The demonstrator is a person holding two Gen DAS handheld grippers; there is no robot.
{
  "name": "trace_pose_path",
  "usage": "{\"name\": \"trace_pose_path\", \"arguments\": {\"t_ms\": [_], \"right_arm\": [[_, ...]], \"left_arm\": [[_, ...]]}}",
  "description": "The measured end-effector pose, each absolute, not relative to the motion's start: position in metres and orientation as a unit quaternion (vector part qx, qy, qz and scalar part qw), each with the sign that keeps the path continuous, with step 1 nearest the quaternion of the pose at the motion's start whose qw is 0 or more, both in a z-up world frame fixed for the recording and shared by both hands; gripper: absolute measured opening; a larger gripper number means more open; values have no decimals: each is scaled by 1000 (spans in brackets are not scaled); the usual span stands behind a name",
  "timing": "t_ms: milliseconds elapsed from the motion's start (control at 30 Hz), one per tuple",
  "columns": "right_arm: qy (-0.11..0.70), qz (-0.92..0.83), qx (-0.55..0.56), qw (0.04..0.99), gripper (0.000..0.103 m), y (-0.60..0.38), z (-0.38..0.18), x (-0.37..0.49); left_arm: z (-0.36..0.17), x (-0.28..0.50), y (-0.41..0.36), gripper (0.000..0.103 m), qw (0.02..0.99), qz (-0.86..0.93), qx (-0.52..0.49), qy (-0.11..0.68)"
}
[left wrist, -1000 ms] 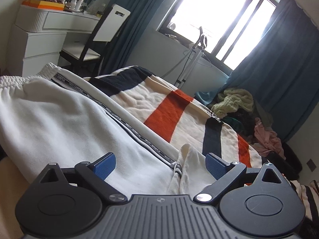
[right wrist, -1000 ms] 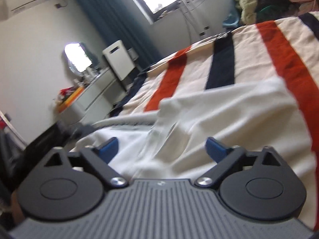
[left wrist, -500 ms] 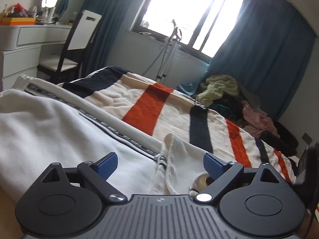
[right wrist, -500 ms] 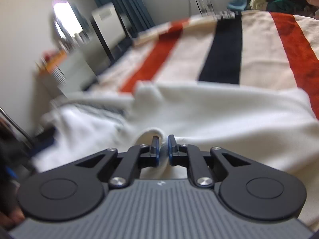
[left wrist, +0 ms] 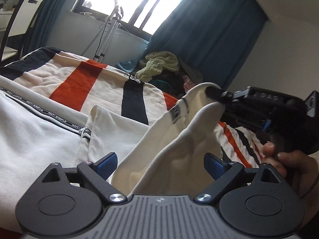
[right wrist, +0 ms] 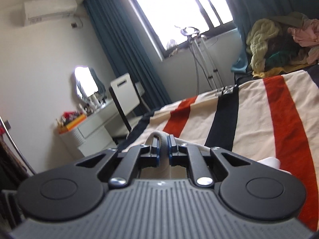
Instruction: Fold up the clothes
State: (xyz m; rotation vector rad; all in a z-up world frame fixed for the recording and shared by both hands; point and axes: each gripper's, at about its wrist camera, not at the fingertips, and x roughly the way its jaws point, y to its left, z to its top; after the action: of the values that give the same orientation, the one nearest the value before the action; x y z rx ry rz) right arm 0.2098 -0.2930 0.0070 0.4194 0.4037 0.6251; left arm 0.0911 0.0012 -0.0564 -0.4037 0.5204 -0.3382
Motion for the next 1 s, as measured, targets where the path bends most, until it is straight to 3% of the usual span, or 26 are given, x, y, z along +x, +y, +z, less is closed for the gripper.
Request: {"name": "trace_pose_path", "arguments": {"t_ms": [333,400,500,567,667,867,900,1000], "right_arm": [[149,282,245,915,11,-322,8,195],[145,278,252,915,11,-325,7,196],[148,273,258,915,11,-323,7,206],[153,269,234,922,12,-313,8,218],[167,258,173,936,12,-284,6,237],[194,261,9,946,9,-185,-25,272],[192,263,-25,945,4,-166,-32,276],[219,271,-57,936,4,-134,-62,289]], "left_arm": [[-66,101,16,85,910,-180,-261,268],[-67,101,17,78,907,-179,-267,273],[-68,99,19,61,906,-169,-271,277],[-68,95,20,38,908,-156,-269,281],[-68,89,21,23,910,-137,-267,286],[-68,78,23,10,913,-98,-262,297],[-68,76,24,10,914,-92,-261,298],[-78,79,24,10,910,-79,-248,323]]}}
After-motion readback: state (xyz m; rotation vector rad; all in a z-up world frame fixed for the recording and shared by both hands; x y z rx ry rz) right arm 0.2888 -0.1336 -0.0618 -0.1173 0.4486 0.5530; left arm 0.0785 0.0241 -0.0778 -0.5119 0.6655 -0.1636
